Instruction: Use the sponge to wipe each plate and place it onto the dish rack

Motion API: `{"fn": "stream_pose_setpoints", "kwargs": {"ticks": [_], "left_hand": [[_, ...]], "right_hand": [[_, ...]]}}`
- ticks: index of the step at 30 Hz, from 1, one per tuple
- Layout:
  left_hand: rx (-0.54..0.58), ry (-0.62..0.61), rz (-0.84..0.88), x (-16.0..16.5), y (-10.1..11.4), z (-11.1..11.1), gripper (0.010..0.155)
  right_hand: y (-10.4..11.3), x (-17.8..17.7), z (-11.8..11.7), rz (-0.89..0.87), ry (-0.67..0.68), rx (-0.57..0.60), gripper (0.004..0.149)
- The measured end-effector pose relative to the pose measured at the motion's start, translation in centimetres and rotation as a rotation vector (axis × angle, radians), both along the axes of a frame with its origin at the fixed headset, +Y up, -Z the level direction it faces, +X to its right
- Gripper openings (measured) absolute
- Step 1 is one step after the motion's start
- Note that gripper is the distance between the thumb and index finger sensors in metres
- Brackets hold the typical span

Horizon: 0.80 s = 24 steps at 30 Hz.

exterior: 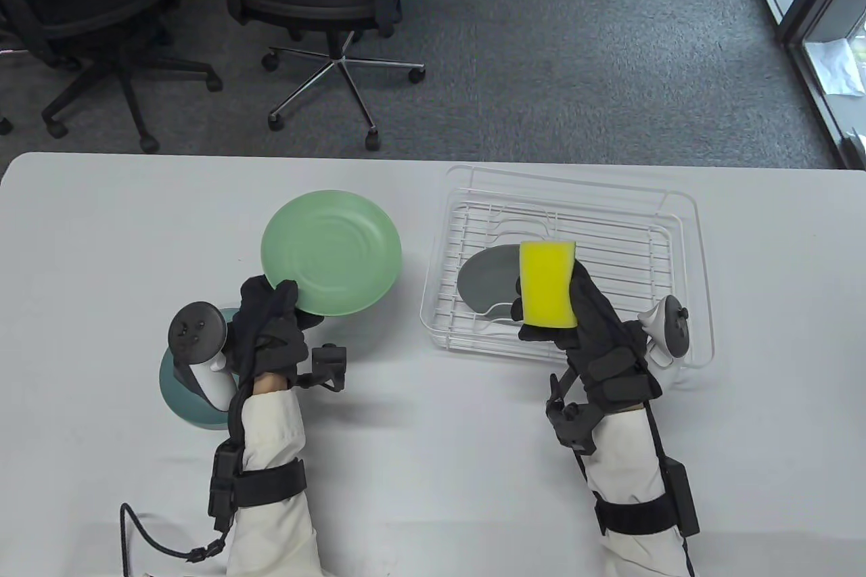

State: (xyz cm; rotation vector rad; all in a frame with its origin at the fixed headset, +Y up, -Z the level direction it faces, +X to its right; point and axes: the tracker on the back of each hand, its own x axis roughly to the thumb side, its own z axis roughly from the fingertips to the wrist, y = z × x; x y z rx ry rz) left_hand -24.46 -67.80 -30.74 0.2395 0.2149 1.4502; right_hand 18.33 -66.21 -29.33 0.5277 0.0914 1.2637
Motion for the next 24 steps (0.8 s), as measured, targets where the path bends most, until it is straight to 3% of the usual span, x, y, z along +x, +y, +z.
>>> {"fn": "stream_pose_setpoints", "kwargs": {"ticks": [9, 18, 21, 24], "left_hand": [[0.108, -0.257, 0.117, 4.6, 2.5, 0.9, 0.055], [0.143, -0.441, 0.106, 8.5, 3.2, 1.6, 0.058], [0.17, -0.468, 0.108, 9.3, 3.4, 1.9, 0.058], [0.178, -0.487, 0.08, 9.8, 3.6, 2.2, 0.058]], "right_hand": [[2.1, -2.0, 1.6, 0.27, -0.166, 0.148, 0.065], [4.3, -4.6, 4.2, 0.848, -0.587, 0.526, 0.063], [4.3, -5.9, 4.6, 1.042, -0.641, 0.641, 0.06], [4.2, -7.1, 4.9, 1.207, -0.603, 0.705, 0.058]]}}
